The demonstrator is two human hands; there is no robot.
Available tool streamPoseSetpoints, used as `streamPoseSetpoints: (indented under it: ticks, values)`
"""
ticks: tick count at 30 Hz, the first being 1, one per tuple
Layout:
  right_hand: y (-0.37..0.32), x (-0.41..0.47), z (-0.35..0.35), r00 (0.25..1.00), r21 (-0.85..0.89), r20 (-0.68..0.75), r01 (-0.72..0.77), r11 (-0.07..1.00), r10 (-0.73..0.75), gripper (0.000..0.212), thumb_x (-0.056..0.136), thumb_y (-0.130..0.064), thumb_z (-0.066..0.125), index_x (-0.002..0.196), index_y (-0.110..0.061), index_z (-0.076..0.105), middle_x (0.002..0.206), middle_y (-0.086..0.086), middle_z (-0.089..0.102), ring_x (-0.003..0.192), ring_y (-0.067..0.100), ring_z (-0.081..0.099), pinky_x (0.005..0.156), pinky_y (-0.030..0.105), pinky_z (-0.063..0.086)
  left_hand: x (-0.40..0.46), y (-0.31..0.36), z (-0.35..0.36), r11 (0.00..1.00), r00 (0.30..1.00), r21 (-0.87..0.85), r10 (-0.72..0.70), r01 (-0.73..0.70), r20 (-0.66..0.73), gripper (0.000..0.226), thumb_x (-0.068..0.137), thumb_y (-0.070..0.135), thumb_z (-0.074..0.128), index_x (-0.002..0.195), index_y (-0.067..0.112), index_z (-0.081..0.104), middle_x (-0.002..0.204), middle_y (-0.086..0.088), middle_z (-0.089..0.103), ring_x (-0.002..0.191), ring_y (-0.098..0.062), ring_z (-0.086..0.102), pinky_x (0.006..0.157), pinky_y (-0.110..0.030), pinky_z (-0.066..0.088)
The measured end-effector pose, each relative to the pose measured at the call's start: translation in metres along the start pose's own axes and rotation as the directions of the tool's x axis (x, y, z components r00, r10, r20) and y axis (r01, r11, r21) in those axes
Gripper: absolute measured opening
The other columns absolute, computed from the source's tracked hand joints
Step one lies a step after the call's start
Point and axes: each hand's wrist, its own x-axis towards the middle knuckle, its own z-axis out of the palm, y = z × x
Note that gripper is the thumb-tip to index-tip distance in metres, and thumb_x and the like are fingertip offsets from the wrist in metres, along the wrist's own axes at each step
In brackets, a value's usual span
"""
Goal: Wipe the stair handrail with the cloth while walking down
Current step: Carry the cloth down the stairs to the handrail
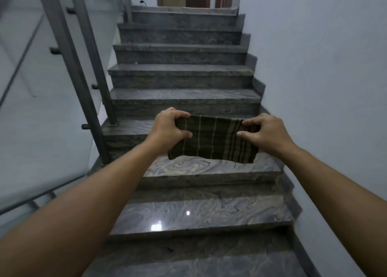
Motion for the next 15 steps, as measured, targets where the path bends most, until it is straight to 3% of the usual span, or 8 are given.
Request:
streamPoseSetpoints:
  ticks: [5, 10, 12, 14, 15]
  values:
    - [-0.007, 0.1, -0.012, 0.995, 0.023, 0.012, 0.103, 0.994, -0.104, 0.035, 0.076, -0.019, 0.077, 0.11, -0.018, 0.071, 0.104, 0.006, 0.064, 0.096, 0.022, 0.06, 0.091, 0.04, 0.052, 0.075, 0.003, -0.032, 0.999, 0.994, 0.033, 0.013, -0.009, -0.106, 0.047, 0.073, 0.007, 0.078, 0.117, 0.015, 0.065, 0.112, -0.003, 0.06, 0.104, -0.016, 0.057, 0.093, -0.031, 0.05]
    - [-0.028, 0.205, -0.041, 0.971, 0.135, 0.1, 0.205, 0.969, -0.219, 0.036, 0.078, -0.01, 0.074, 0.113, -0.017, 0.068, 0.109, 0.004, 0.062, 0.102, 0.02, 0.058, 0.091, 0.037, 0.053, 0.153, 0.02, -0.081, 0.999, 0.987, 0.038, -0.018, 0.024, -0.159, 0.048, 0.077, 0.005, 0.075, 0.122, 0.016, 0.062, 0.109, 0.0, 0.059, 0.102, -0.014, 0.056, 0.091, -0.027, 0.049]
    - [-0.045, 0.246, -0.05, 0.955, 0.143, 0.096, 0.265, 0.954, -0.28, 0.036, 0.076, -0.015, 0.077, 0.111, -0.017, 0.07, 0.107, 0.002, 0.063, 0.099, 0.017, 0.059, 0.085, 0.024, 0.051, 0.18, 0.027, -0.104, 0.997, 0.983, 0.056, -0.038, 0.049, -0.181, 0.049, 0.077, 0.006, 0.075, 0.122, 0.015, 0.062, 0.11, 0.001, 0.057, 0.104, -0.014, 0.054, 0.09, -0.026, 0.048]
    - [-0.068, 0.283, -0.056, 0.943, 0.13, 0.067, 0.316, 0.94, -0.326, 0.037, 0.073, -0.02, 0.081, 0.108, -0.014, 0.071, 0.097, -0.001, 0.062, 0.084, 0.009, 0.058, 0.07, 0.007, 0.041, 0.205, 0.028, -0.129, 0.994, 0.978, 0.079, -0.053, 0.07, -0.202, 0.048, 0.076, 0.007, 0.076, 0.121, 0.015, 0.063, 0.111, -0.001, 0.059, 0.104, -0.015, 0.055, 0.088, -0.026, 0.05]
    - [-0.081, 0.3, -0.057, 0.938, 0.129, 0.064, 0.331, 0.935, -0.341, 0.037, 0.073, -0.021, 0.081, 0.108, -0.014, 0.071, 0.094, -0.001, 0.061, 0.08, 0.008, 0.056, 0.066, 0.007, 0.038, 0.218, 0.028, -0.142, 0.993, 0.975, 0.088, -0.059, 0.08, -0.216, 0.048, 0.075, 0.007, 0.077, 0.12, 0.015, 0.064, 0.112, -0.002, 0.06, 0.104, -0.016, 0.057, 0.089, -0.028, 0.051]
